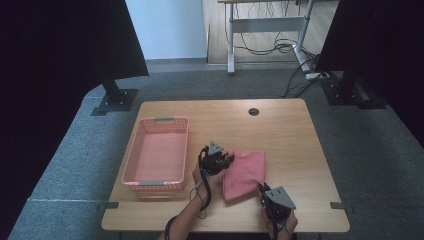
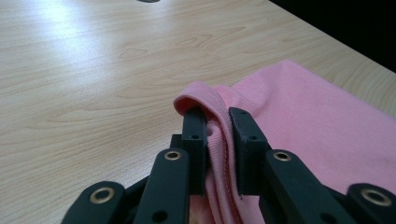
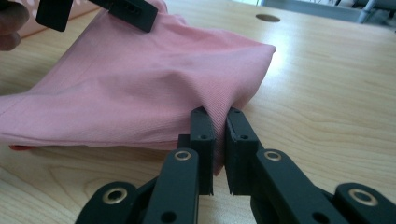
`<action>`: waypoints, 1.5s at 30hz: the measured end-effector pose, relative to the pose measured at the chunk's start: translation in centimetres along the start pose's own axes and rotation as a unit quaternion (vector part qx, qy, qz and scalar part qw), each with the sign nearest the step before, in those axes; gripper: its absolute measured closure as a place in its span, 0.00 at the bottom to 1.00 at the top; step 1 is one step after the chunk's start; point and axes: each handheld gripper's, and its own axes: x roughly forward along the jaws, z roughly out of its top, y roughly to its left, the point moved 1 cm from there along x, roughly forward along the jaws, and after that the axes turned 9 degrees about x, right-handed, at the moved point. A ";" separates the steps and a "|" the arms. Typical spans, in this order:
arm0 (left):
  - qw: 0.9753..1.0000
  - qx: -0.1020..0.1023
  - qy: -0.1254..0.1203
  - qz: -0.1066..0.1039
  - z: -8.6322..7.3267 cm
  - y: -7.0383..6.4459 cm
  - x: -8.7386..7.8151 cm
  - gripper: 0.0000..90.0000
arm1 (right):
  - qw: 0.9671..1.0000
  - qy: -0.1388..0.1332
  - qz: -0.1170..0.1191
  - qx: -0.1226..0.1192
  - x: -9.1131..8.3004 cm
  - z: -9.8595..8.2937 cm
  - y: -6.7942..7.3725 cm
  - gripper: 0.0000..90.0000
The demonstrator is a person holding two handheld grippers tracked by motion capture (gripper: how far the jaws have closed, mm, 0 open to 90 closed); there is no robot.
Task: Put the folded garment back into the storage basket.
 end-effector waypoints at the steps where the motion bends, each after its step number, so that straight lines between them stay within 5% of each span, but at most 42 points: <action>1: 1.000 0.000 -0.001 0.000 0.0 0.0 -0.1 0.85 | 1.000 -0.003 0.000 0.000 -0.1 0.0 0.0 0.92; 26: 0.999 0.014 -0.034 -0.001 2.2 -0.6 -2.2 0.85 | 0.996 -0.086 -0.018 -0.001 -1.8 1.2 0.8 0.92; 45: 0.999 0.017 -0.048 -0.006 3.3 -1.0 -3.0 0.85 | 0.992 -0.119 -0.031 0.002 -2.7 1.9 1.1 0.92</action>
